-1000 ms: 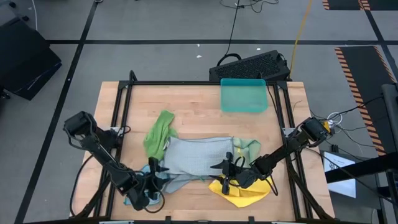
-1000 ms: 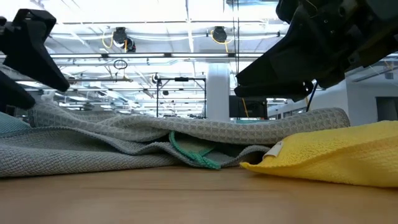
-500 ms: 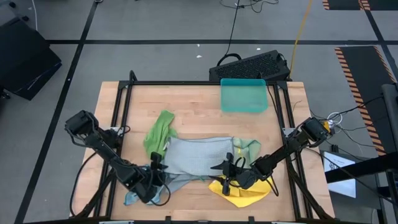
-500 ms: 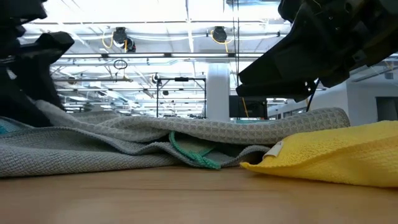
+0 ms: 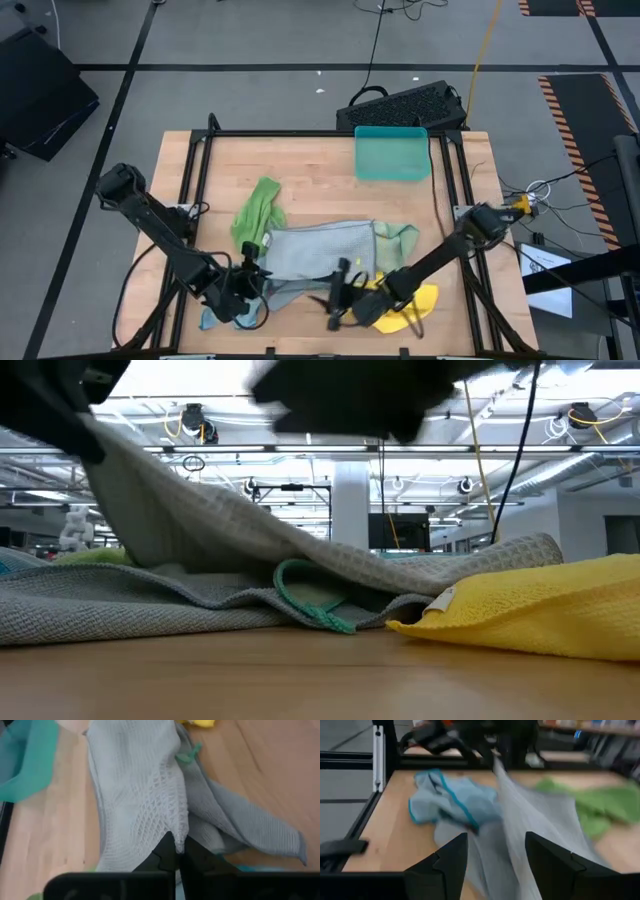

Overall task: Fold microfiber towels
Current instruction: Fold the right gray microfiber cloth

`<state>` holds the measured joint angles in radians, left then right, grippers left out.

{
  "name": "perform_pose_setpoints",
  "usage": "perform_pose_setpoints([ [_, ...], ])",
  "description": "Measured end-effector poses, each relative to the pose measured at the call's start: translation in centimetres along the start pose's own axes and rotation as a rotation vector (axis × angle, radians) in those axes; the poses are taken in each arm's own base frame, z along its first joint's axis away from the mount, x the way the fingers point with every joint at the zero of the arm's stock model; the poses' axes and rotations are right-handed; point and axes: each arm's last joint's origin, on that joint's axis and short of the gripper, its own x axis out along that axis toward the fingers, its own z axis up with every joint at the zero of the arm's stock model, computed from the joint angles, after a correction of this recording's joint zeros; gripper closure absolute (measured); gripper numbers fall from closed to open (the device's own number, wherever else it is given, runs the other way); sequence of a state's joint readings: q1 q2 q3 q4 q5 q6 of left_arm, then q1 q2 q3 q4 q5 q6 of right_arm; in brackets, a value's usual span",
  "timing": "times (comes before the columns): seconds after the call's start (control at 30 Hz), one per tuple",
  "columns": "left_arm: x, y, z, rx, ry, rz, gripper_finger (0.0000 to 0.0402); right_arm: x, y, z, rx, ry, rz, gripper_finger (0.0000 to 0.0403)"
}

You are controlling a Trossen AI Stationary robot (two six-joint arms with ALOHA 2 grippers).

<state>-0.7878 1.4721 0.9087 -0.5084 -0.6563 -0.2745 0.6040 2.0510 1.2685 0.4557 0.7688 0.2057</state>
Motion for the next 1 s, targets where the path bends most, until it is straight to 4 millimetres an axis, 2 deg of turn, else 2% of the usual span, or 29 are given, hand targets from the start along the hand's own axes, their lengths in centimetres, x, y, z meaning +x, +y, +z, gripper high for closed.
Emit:
perform_pose_setpoints([
  [0.1,0.0,0.2,0.2,-0.014,-0.008,-0.028,0.0386,2.0,1.5,0.9,-0.079,-0.033,-0.06,0.0189],
  [0.2,0.1,0.2,0.5,-0.012,-0.023,-0.069,0.0394,3.7,2.0,2.0,-0.12,-0.061,-0.085,0.0177],
  [0.4,0.1,0.2,1.2,-0.016,-0.074,-0.096,0.0384,5.7,1.5,2.7,-0.176,-0.063,-0.089,0.0192],
  [0.6,0.2,0.2,1.2,-0.015,-0.078,-0.096,0.0395,6.8,0.2,2.2,-0.163,0.001,-0.054,0.0226],
  [0.77,0.1,0.1,1.7,-0.031,-0.121,-0.1,0.0384,7.3,-0.5,2.2,-0.169,0.015,-0.071,0.0265],
  [1.0,0.1,0.1,1.8,-0.056,-0.126,-0.096,0.0392,7.5,-0.7,2.1,-0.193,0.025,-0.051,0.0371],
])
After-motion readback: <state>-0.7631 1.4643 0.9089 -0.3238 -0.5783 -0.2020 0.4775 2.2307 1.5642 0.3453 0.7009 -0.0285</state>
